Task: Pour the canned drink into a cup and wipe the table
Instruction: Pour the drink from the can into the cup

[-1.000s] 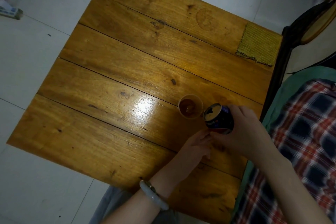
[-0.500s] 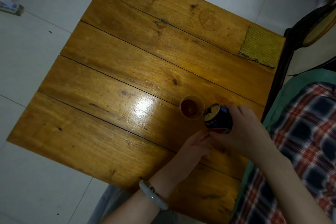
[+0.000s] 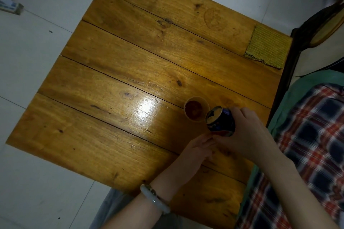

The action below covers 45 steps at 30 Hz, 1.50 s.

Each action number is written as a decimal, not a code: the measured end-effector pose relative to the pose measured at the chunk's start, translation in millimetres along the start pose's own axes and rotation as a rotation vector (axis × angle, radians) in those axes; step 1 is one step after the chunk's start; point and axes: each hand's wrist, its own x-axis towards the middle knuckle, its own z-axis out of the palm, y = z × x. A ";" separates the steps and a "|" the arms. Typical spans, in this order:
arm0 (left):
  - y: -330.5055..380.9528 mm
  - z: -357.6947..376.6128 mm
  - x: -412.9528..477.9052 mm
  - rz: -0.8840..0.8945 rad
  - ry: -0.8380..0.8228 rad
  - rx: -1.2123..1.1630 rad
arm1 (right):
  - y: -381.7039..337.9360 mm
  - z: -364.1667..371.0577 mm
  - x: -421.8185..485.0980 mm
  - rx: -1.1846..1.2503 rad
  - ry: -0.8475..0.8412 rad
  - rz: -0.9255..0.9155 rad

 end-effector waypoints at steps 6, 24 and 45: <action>3.5 1.5 -3.4 -0.013 -0.002 -0.001 | -0.1 1.1 0.5 0.008 0.003 0.001; 7.8 0.1 -3.8 -0.041 -0.031 -0.009 | 0.7 -0.2 0.8 0.021 -0.024 0.021; 5.0 -3.3 -0.8 -0.057 -0.053 -0.071 | 1.7 1.6 1.9 0.006 -0.010 -0.004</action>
